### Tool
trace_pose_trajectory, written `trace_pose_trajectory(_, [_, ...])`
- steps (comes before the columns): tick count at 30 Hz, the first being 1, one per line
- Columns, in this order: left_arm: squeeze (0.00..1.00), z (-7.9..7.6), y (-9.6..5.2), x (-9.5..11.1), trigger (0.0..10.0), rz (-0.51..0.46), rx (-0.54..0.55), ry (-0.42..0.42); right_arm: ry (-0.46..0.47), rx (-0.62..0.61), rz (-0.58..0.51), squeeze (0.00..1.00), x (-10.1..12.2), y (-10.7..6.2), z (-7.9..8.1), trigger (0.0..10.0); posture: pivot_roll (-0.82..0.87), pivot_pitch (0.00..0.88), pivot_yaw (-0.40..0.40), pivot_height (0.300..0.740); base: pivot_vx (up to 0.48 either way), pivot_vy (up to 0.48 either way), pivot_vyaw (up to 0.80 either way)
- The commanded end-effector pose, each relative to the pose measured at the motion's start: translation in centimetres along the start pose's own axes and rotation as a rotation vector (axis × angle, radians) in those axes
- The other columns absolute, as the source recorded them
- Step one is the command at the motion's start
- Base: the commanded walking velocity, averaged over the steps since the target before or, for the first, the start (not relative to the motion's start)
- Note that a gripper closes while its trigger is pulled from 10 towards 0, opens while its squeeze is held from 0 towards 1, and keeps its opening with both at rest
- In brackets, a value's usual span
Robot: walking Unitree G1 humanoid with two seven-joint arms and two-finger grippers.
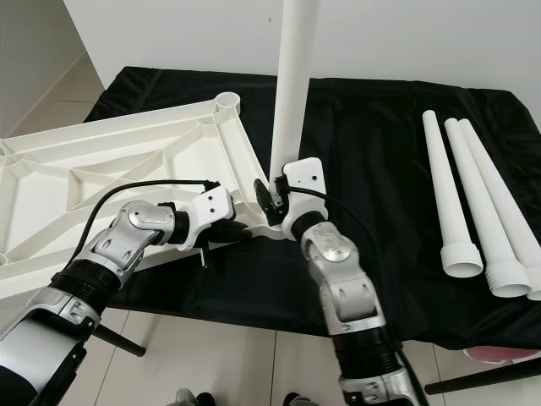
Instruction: Building children table
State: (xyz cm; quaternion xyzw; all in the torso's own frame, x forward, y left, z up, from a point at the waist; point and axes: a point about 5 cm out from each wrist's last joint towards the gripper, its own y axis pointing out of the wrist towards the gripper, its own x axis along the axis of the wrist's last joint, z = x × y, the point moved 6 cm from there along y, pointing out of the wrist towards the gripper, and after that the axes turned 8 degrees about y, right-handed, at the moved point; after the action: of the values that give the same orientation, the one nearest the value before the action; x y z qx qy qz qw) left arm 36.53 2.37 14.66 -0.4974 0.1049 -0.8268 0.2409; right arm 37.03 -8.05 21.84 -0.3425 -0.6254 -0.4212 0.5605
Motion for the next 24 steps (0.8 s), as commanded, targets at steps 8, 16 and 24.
trace_pose_trajectory(8, [0.00,-2.9,-0.7,0.2,0.0,-0.049,-0.176,0.048,-0.063,0.237,0.073,0.00,-0.6,-1.6,0.6,10.0,-0.05,0.146,0.051,0.740,0.000,0.000,0.00])
trace_pose_trajectory(16, [0.00,-5.0,-2.6,0.1,0.0,-0.052,-0.274,0.110,-0.075,0.375,0.106,0.00,-0.4,-2.2,1.1,10.0,-0.04,0.147,0.043,0.740,0.000,0.000,0.00])
trace_pose_trajectory(24, [0.00,-6.7,-4.5,-0.2,0.0,-0.034,-0.341,0.154,-0.064,0.544,0.120,0.00,0.2,-2.7,2.6,10.0,-0.03,0.150,0.032,0.740,0.000,0.000,0.00])
